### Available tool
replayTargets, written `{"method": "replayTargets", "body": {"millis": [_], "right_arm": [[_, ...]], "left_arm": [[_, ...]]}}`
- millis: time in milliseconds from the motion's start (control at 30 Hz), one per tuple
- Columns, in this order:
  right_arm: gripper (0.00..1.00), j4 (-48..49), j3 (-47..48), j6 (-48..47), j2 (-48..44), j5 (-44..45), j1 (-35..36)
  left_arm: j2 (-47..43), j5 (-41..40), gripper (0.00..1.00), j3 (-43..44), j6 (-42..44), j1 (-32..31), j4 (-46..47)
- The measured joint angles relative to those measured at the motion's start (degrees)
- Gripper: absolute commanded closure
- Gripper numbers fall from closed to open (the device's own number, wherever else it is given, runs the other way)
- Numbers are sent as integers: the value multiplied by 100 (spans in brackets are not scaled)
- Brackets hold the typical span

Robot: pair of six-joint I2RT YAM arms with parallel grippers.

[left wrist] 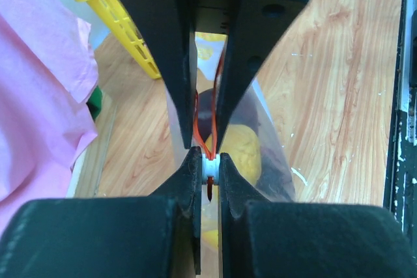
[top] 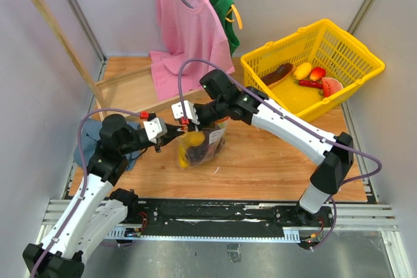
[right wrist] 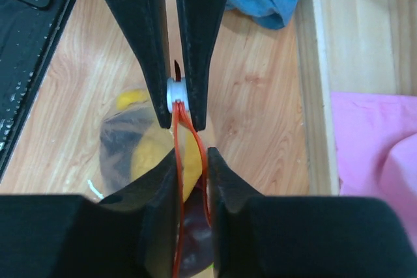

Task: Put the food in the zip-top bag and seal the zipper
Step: Zip the zipper food storage bag at the center of the board.

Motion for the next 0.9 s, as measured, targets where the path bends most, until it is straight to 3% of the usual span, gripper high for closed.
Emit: {"method": "replayTargets", "body": {"millis": [100, 267, 400, 733, 900], "right_arm": [[96, -22, -109, 13, -79, 17, -39], [99, 131, -564, 201, -503, 144, -39], [99, 308, -903, 459, -841, 278, -63], [99, 1047, -1558, 1102, -1364, 704, -66], [99, 1340, -1703, 1357, -1381, 726, -66]], "left_arm": [[-2, -2, 96, -52, -2, -17, 33], [-22, 15, 60, -168, -87, -55, 330], [-81, -39, 50, -348, -234, -59, 723], [166, 39, 47, -634, -798, -61, 1526], [356, 166, 57, -671, -1078, -61, 1862]]}}
